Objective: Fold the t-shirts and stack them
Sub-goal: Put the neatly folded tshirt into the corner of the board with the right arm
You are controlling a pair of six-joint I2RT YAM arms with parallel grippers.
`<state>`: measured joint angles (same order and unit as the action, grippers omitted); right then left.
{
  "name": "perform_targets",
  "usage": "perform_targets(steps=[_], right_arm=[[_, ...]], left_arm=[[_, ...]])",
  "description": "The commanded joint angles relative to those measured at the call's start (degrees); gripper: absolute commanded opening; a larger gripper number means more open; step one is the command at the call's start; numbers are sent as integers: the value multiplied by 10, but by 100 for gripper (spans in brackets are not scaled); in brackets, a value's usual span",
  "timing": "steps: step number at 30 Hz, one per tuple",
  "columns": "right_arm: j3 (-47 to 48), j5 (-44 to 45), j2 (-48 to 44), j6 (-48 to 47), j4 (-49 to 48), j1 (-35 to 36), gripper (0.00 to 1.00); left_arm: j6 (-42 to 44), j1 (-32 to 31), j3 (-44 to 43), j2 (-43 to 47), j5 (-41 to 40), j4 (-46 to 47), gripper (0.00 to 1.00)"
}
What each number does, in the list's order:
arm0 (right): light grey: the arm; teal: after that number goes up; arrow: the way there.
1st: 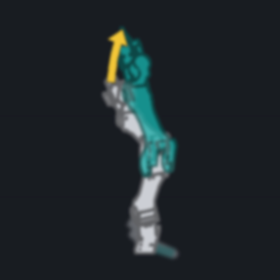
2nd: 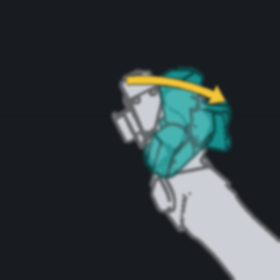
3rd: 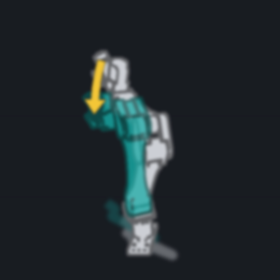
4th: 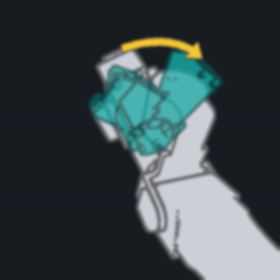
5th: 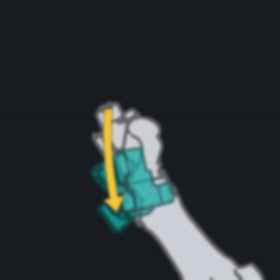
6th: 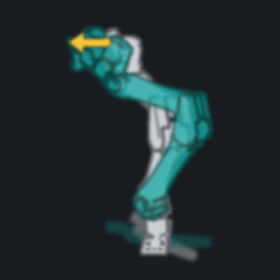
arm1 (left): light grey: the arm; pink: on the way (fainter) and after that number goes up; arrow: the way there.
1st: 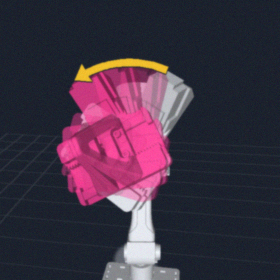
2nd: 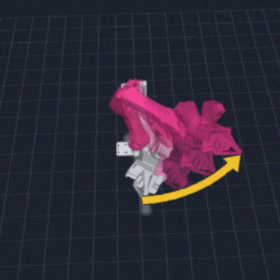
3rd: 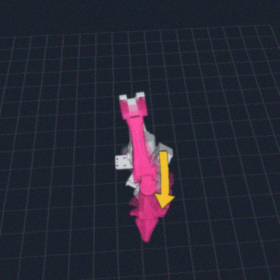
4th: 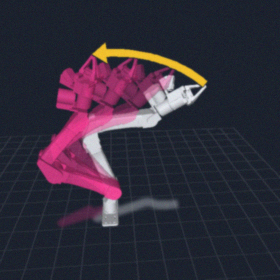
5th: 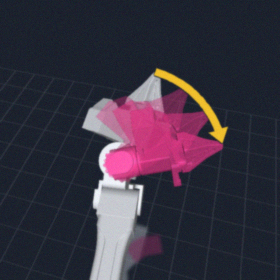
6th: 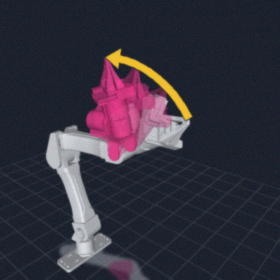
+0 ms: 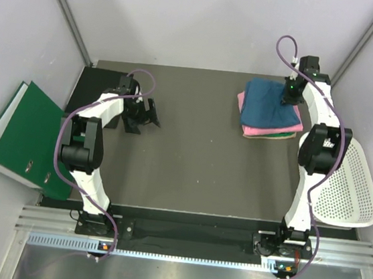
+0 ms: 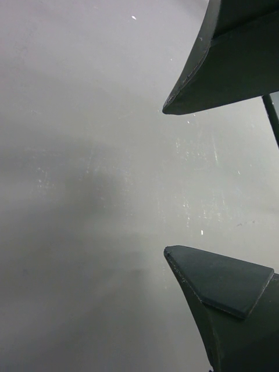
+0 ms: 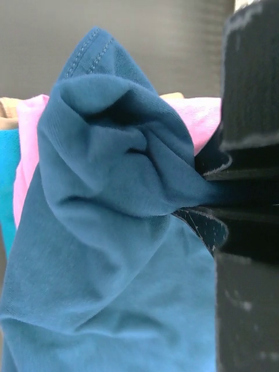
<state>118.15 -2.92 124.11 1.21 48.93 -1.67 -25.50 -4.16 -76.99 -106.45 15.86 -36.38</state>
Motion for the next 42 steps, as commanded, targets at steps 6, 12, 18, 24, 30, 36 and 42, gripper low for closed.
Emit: perform_targets(steps=[6, 12, 18, 24, 30, 36, 42], right_arm=[[25, 47, 44, -4, -42, -11, 15], [21, 190, 37, 9, -54, -6, 62], [-69, 263, -108, 5, -117, 11, 100], [-108, 197, -195, -8, -148, 89, 100], [-53, 6, -129, 19, -124, 162, 0], [53, -67, 22, 63, -52, 221, 0], [83, -63, 103, 86, -16, 241, 0]], left_arm=[[9, -1, -8, -2, -8, -18, 98], [12, -1, -21, -7, -3, -28, 98], [14, -1, -21, -9, 2, -27, 98], [13, -2, -12, -15, 6, -19, 98], [14, -6, -13, -24, 9, -16, 98], [13, -6, -11, -19, 8, -16, 98], [16, -7, -7, -18, 7, -19, 98]])
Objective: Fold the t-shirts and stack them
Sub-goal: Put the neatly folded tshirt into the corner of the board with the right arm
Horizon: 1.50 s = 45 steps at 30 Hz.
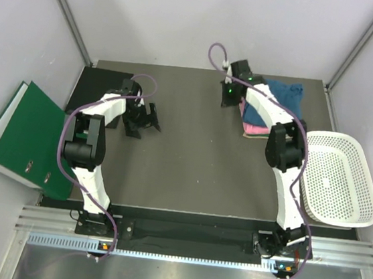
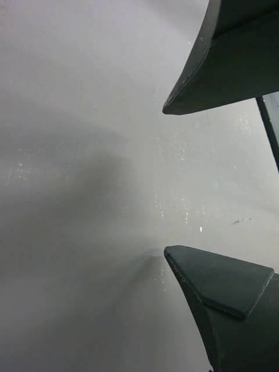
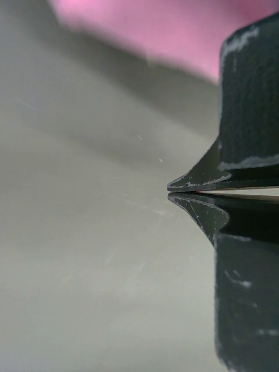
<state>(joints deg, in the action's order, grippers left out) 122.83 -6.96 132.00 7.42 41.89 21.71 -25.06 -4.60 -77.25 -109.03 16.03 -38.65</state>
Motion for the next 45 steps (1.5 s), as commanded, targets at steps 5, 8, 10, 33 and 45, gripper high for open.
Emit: perform_targets(steps=[5, 8, 10, 33, 45], right_arm=[[17, 18, 36, 15, 72, 3, 0], [-14, 36, 26, 18, 64, -3, 0], [-26, 47, 26, 19, 70, -12, 0], [-113, 215, 13, 9, 83, -161, 0], [-107, 266, 12, 15, 78, -245, 0]], left_arm=[[18, -1, -6, 8, 2, 1, 98], [21, -2, -7, 3, 3, 1, 98], [23, -2, -8, 0, 5, 1, 98], [43, -2, -33, -23, 8, -11, 98], [48, -2, -34, -22, 6, -16, 98]])
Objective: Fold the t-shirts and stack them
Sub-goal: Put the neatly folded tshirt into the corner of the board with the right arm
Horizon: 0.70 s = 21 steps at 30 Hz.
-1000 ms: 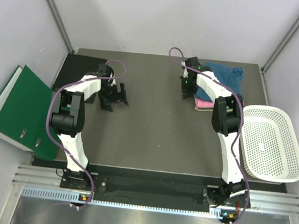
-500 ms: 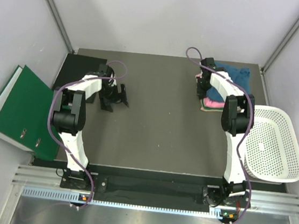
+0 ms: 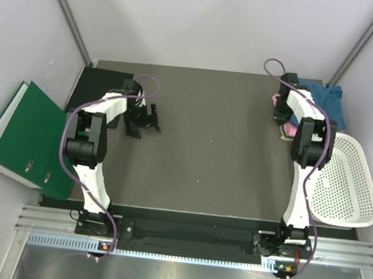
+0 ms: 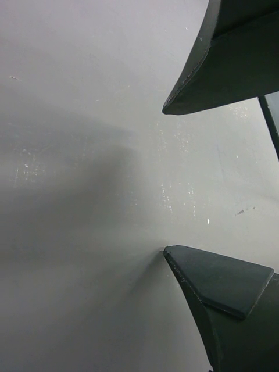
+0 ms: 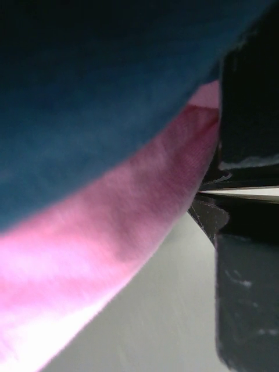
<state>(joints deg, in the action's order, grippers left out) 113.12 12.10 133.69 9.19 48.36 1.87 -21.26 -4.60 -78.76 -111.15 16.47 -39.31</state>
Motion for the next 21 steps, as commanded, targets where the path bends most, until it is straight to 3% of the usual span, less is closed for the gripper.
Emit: perform_targets(steps=[1, 10, 12, 13, 15, 16, 18, 21], right_arm=[[-8, 70, -4, -2, 10, -51, 0], [-10, 35, -43, -12, -6, -49, 1], [-48, 7, -71, -25, -46, -34, 7], [-68, -12, -109, -30, -63, -25, 25], [-122, -26, -148, -50, -119, 13, 48], [-134, -23, -176, -51, -130, 25, 66], [-147, -28, -194, -58, -144, 62, 86], [-144, -35, -207, -56, -157, 115, 100]], left_arm=[[10, -2, -20, 0, 1, -9, 98], [20, -2, -24, 5, 0, -14, 98], [24, -2, -21, 9, 1, -11, 98], [28, -2, -20, 14, -1, -9, 98], [31, -2, -22, 17, -5, -11, 98], [35, -2, -23, 22, -8, -12, 98], [38, -2, -20, 25, -12, -11, 98], [48, -2, -18, 35, -13, -8, 98]])
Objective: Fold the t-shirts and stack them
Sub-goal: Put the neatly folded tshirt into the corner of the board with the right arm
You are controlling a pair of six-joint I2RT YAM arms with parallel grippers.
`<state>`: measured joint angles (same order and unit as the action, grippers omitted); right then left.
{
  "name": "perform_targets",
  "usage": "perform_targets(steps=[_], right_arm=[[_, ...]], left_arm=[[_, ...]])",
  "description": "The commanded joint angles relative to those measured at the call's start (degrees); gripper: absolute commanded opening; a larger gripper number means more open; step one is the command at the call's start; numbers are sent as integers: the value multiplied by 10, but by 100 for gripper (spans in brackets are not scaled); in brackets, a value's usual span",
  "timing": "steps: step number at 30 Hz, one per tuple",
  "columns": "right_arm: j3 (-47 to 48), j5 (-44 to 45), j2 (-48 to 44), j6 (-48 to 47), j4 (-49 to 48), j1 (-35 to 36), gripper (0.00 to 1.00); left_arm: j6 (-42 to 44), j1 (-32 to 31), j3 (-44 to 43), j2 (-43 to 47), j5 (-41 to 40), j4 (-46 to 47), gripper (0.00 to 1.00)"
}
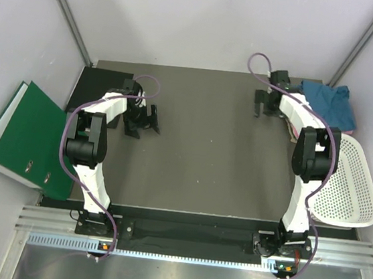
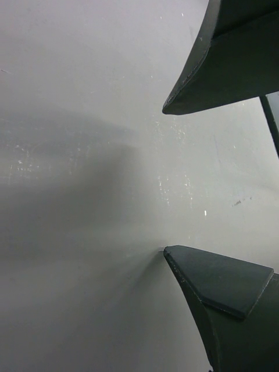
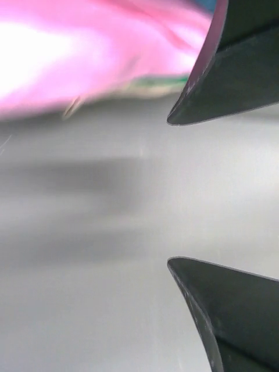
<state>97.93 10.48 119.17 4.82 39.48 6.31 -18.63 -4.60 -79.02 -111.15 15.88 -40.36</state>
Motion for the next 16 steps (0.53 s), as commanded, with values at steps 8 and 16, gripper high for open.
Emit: perform_targets(steps=[8, 16], right_arm=[[61, -40, 6, 18, -71, 202, 100], [-19, -62, -24, 62, -107, 241, 100]], left_arm=[[26, -2, 3, 46, -28, 2, 98], [40, -2, 29, 61, -37, 12, 98]])
